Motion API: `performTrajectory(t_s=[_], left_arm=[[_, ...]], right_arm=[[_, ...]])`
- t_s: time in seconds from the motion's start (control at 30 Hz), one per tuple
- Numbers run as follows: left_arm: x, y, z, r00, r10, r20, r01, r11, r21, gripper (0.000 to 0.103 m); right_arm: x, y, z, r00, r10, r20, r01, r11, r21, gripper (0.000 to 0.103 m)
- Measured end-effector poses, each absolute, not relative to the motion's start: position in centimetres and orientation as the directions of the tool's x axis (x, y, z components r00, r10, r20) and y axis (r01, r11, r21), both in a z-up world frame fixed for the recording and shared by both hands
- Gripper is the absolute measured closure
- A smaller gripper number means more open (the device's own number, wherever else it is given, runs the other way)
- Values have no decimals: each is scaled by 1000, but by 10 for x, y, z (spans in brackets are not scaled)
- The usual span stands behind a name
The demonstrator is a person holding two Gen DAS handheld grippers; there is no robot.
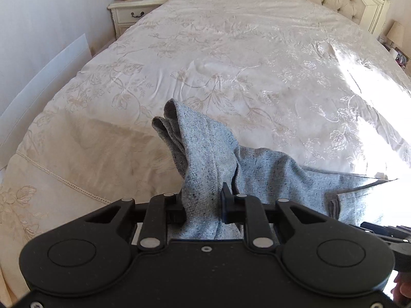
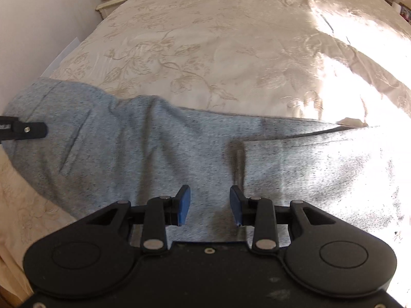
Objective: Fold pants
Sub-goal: 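Lift the grasped edge with the left tool and fold it over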
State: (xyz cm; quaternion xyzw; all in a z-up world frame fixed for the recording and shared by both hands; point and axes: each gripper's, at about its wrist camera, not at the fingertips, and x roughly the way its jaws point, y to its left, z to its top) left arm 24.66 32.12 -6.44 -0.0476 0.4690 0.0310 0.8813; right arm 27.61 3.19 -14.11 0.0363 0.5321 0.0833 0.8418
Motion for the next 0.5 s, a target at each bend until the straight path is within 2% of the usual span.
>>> performTrajectory(t_s=[0.17, 0.3, 0.5], left_arm=[[242, 289, -47, 583, 48, -811, -89, 996, -5, 77], [241, 258, -33, 598, 85, -797, -92, 995, 37, 78], [240, 199, -3, 633, 73, -771, -71, 997, 36, 80]], right_arm=[[298, -4, -173, 417, 140, -898, -27, 990, 142, 67], [320, -19, -216, 330, 164, -929, -39, 986, 161, 65], [324, -50, -202, 354, 304, -884, -78, 952, 296, 66]])
